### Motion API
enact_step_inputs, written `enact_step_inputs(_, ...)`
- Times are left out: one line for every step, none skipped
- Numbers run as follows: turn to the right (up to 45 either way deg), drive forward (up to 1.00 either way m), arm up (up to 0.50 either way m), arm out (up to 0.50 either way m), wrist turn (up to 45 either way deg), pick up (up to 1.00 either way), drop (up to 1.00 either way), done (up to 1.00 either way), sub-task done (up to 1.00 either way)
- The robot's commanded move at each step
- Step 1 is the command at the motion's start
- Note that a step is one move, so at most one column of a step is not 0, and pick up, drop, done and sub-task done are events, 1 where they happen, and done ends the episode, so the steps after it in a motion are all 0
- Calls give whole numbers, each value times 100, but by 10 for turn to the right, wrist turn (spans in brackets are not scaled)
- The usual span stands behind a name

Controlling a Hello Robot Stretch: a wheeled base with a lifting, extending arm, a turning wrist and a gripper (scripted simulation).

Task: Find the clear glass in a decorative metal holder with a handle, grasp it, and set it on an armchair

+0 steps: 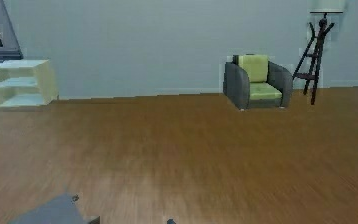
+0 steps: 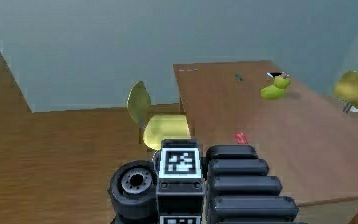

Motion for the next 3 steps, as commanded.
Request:
enact_step_inputs(150, 0, 0, 0, 0, 0, 0, 0, 0)
enact_step_inputs(30, 0, 0, 0, 0, 0, 0, 0, 0)
enact_step_inputs(-450, 0, 0, 0, 0, 0, 0, 0, 0)
